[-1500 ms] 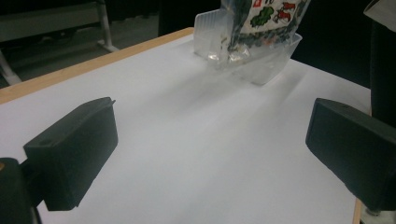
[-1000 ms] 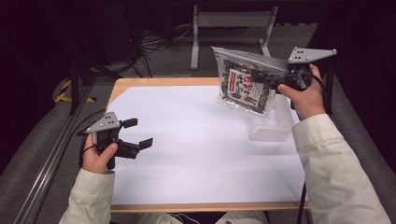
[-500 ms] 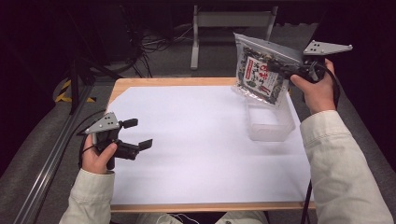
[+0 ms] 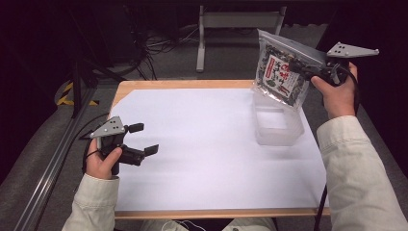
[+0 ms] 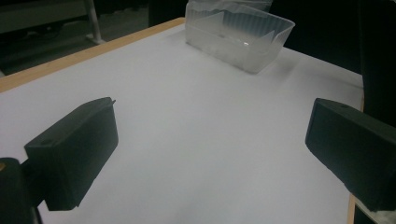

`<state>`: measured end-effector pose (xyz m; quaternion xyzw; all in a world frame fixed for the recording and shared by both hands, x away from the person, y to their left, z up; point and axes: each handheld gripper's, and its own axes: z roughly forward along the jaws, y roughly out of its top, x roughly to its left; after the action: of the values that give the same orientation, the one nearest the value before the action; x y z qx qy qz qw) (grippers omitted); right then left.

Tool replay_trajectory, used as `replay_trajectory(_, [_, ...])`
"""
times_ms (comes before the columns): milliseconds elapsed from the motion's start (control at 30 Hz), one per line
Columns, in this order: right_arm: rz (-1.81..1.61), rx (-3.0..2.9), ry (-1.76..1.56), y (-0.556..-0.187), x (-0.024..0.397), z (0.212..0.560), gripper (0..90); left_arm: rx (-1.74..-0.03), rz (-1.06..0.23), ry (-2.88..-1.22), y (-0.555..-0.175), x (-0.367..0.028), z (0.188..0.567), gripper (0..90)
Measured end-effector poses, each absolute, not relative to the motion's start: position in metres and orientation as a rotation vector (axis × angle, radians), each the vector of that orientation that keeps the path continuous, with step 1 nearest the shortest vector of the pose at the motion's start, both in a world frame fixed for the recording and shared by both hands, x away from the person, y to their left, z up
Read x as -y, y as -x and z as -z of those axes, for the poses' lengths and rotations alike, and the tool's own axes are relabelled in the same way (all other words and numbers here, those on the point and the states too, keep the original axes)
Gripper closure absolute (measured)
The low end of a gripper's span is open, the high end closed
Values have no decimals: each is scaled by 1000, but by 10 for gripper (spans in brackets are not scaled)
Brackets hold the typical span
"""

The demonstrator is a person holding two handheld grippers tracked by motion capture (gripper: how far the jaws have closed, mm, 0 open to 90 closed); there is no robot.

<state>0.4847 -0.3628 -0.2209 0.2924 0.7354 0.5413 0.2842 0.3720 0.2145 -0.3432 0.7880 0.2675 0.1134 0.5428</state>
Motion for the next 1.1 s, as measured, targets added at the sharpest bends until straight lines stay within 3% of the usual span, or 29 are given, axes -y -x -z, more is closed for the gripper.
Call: replay_trajectory(1100, [-1414,-1818,-1005,-484,377,260,756,-651,-260,-1871,-374,-216,347,36])
